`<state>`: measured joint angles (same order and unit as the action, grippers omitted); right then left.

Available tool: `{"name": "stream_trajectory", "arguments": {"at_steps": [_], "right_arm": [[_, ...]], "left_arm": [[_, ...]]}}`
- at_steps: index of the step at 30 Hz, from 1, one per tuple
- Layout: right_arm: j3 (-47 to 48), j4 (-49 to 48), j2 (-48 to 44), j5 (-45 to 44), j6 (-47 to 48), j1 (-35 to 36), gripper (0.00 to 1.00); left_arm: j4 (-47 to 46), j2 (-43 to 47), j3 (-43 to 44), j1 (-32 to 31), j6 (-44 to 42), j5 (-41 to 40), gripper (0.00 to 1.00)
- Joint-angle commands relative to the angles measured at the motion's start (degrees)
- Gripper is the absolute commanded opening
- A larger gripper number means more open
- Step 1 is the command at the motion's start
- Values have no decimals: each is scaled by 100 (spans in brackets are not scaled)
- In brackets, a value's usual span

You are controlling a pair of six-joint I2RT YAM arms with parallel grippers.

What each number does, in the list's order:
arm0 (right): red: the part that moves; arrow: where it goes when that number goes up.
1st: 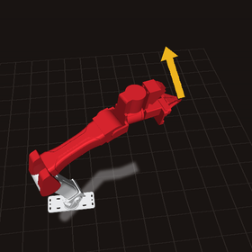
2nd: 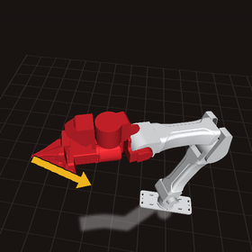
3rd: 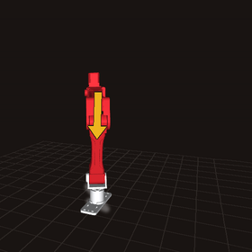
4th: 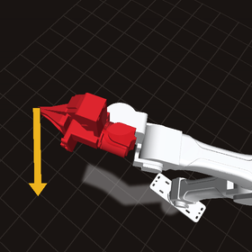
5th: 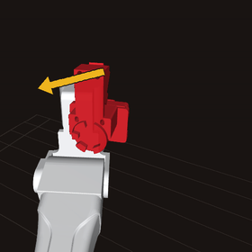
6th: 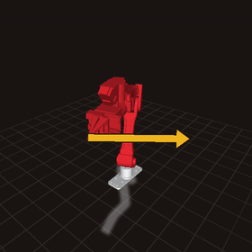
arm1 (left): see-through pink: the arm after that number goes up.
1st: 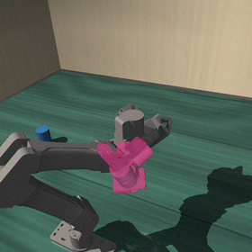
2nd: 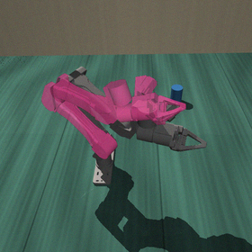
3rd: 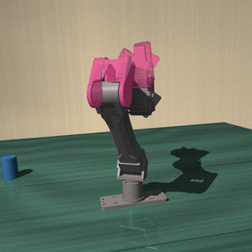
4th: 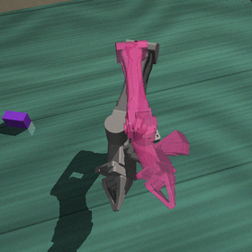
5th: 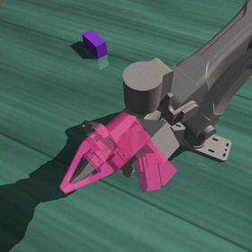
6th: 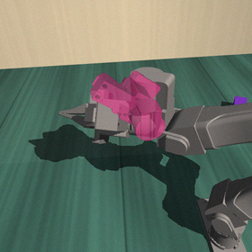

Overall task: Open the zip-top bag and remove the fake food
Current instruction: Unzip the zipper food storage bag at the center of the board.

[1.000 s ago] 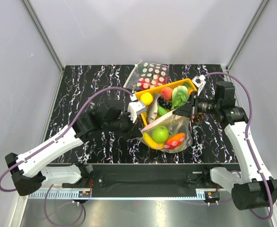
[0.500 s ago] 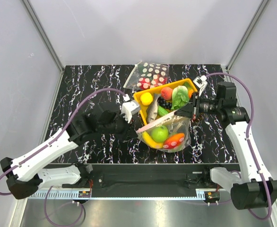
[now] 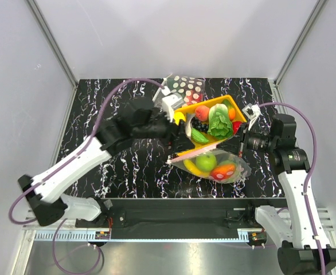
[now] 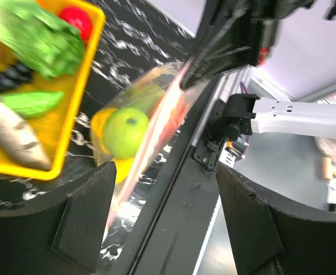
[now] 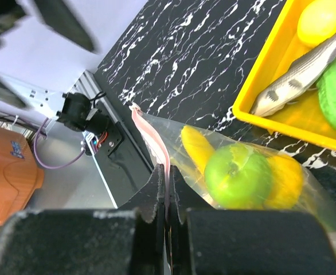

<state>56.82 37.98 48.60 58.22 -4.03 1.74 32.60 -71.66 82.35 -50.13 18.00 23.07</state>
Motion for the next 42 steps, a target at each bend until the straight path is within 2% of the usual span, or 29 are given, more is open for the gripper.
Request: {"name": "stream_trajectory", "arguments": {"at_steps": [1, 8, 20, 42], "right_arm": [[-188, -10, -175, 313, 113, -15, 0], [-505, -150, -509, 436, -27, -16, 0], [-549, -203, -659, 480, -203, -7, 0], [-637, -379, -641, 586, -370, -7, 0]], "left_arm": [[-771, -410, -78, 21, 283, 689, 75], [-1142, -963, -175, 21, 371, 1033, 72], [-1441, -1078, -667, 12, 494, 910, 68], [-1643, -1333, -755, -85, 591, 866, 65]]}}
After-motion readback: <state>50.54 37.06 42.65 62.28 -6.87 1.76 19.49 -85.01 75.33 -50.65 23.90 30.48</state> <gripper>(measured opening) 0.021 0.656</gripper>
